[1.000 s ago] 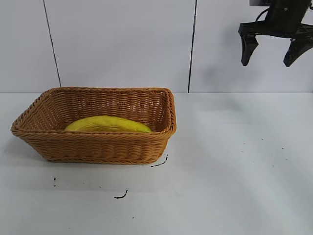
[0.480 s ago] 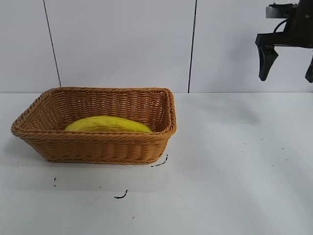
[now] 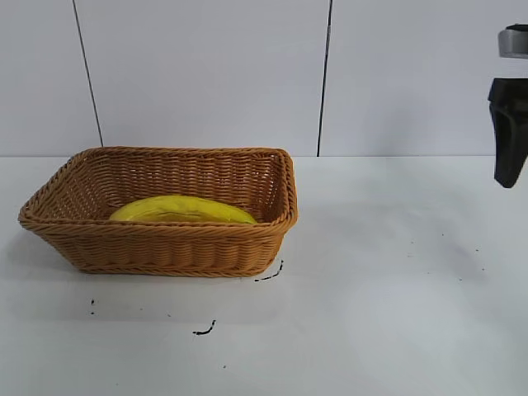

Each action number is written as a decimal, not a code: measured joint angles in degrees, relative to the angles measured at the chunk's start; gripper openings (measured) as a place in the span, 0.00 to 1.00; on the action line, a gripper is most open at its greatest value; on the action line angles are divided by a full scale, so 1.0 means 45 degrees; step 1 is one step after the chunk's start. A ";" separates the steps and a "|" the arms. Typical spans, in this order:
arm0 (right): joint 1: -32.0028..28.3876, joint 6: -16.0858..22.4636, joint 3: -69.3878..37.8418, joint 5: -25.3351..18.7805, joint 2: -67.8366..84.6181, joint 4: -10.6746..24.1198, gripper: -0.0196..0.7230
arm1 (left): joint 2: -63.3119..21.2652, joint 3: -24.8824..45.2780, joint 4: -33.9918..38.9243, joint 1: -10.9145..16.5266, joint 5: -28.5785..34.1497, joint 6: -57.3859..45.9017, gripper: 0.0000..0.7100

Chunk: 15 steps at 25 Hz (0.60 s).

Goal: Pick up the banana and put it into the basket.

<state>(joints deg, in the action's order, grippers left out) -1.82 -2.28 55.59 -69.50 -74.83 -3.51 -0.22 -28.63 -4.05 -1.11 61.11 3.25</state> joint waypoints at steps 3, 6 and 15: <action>0.0000 0.0000 -0.1219 0.0029 0.2209 0.0000 0.96 | 0.0000 0.0000 0.0000 0.0000 -0.0014 0.0000 0.98; 0.0000 -0.0135 -0.2302 0.0781 0.4437 0.0000 0.96 | 0.0000 0.0000 0.0000 0.0000 -0.0014 0.0000 0.98; 0.0000 -0.0546 -0.5554 0.2871 1.0403 0.0000 0.96 | 0.0000 0.0000 0.0000 0.0000 -0.0014 0.0000 0.98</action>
<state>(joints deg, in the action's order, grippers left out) -1.82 -4.74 30.60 -56.58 -28.02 -3.51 -0.22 -28.63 -4.05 -1.11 61.05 3.25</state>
